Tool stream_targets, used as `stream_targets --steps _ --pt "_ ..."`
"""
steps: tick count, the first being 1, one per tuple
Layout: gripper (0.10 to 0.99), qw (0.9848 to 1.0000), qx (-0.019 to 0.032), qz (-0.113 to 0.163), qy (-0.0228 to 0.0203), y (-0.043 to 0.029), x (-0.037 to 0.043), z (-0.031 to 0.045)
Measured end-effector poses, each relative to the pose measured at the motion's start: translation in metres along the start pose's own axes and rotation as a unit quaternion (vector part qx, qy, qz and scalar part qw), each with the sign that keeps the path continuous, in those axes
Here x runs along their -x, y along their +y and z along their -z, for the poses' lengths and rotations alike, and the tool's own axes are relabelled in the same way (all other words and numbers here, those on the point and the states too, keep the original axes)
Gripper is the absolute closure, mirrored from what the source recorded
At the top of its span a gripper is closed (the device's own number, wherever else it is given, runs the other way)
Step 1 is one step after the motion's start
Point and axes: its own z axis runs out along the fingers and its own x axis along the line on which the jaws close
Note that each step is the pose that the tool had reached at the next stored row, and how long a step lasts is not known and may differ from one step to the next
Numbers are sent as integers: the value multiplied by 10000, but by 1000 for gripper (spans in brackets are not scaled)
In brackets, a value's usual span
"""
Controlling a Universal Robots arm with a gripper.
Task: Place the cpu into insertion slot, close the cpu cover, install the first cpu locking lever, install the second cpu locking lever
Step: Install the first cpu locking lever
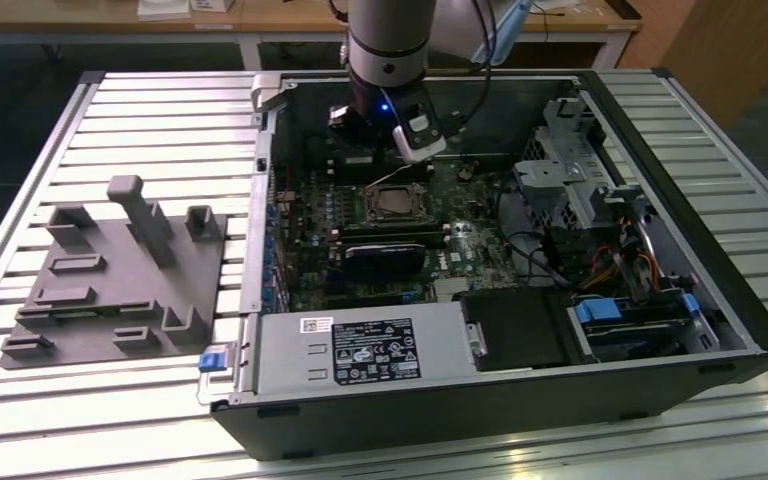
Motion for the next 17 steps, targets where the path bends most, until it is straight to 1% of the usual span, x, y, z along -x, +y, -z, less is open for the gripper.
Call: stream_targets --steps 4,5,6,8,10,11,13,14,15,17 --pt "980 9999 17 39 -133 -6 0 -22" --pt "980 9999 20 47 -160 -8 0 -29" --pt "980 9998 22 52 -177 -10 0 -36" --pt "980 9998 11 53 -184 -11 1 -39" --pt "980 9998 -19 47 -190 -12 0 -42" --pt "980 9998 -45 43 -195 -12 0 -43" --pt "980 9997 -129 31 -208 -9 1 -47" --pt "980 9996 -159 28 -212 -3 0 -51" --pt "980 9996 -176 26 -215 3 0 -57" --pt "980 9996 -179 24 -217 8 1 -72"
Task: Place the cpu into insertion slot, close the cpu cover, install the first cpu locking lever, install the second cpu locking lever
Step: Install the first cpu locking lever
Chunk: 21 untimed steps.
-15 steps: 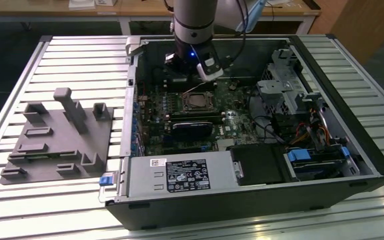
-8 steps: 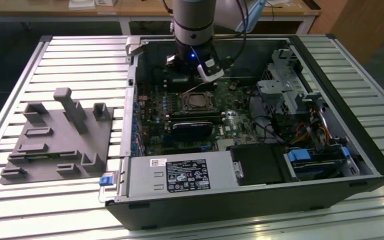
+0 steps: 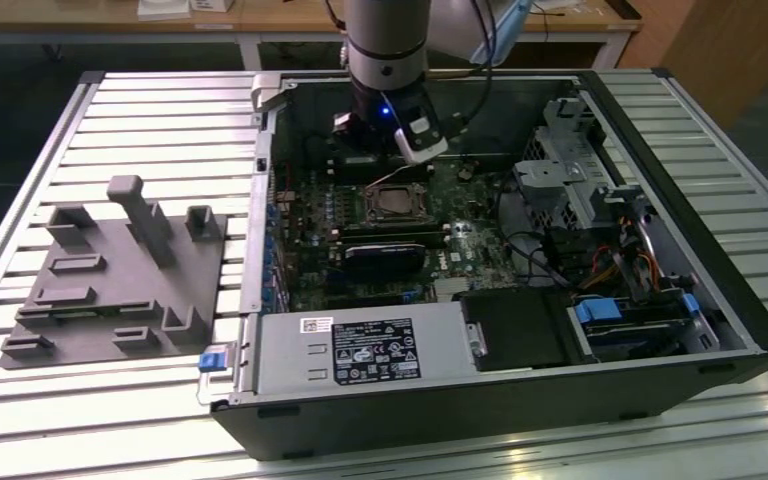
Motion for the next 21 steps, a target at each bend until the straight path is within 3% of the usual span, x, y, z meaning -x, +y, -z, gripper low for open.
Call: stream_targets --steps 11,21 --pt "980 10000 -28 -10 -6 26 88 -109" --pt "980 10000 -30 -11 -6 57 119 -170"
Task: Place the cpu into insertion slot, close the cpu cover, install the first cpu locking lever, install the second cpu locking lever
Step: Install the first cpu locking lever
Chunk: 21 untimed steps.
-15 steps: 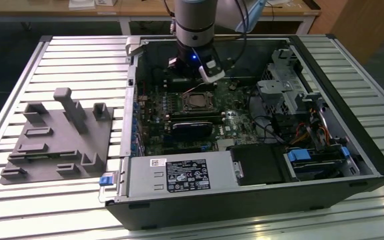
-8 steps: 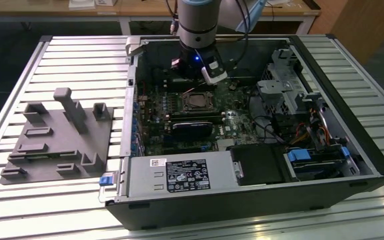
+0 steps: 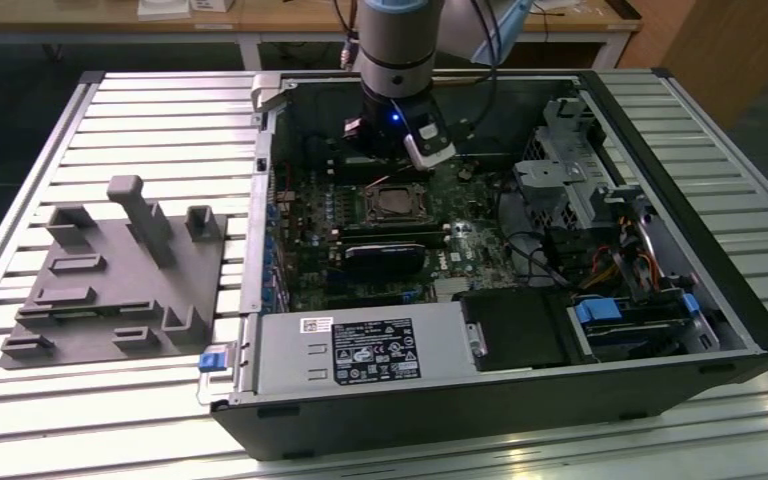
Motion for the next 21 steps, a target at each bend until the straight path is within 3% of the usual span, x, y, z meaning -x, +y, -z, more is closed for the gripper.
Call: stream_targets --steps 8,14,21 --pt "980 10000 -4 -1 -1 3 30 -16" --pt "980 9998 -90 -32 -150 -5 20 -47" --pt "980 9995 -183 -90 -222 4 5 -101"
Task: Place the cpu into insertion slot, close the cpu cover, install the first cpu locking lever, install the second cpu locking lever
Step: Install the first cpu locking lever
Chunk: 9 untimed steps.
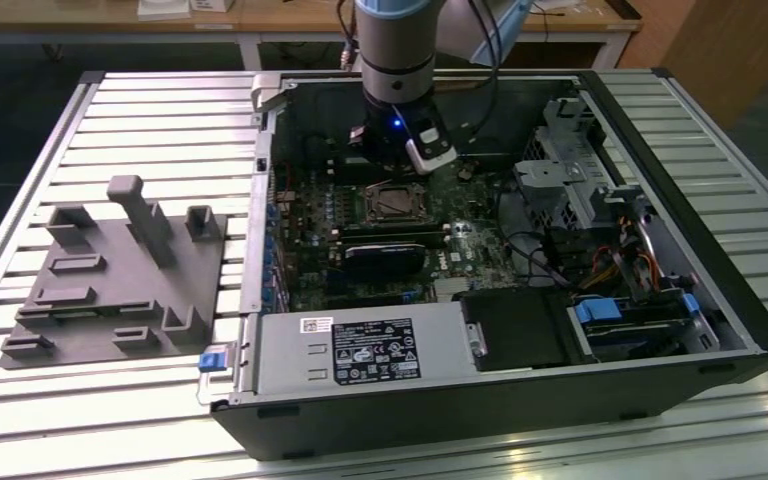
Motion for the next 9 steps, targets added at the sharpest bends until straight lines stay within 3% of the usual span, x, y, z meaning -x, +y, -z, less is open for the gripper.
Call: stream_targets --steps 9 --pt "980 9998 -19 -177 -38 72 -14 -41"
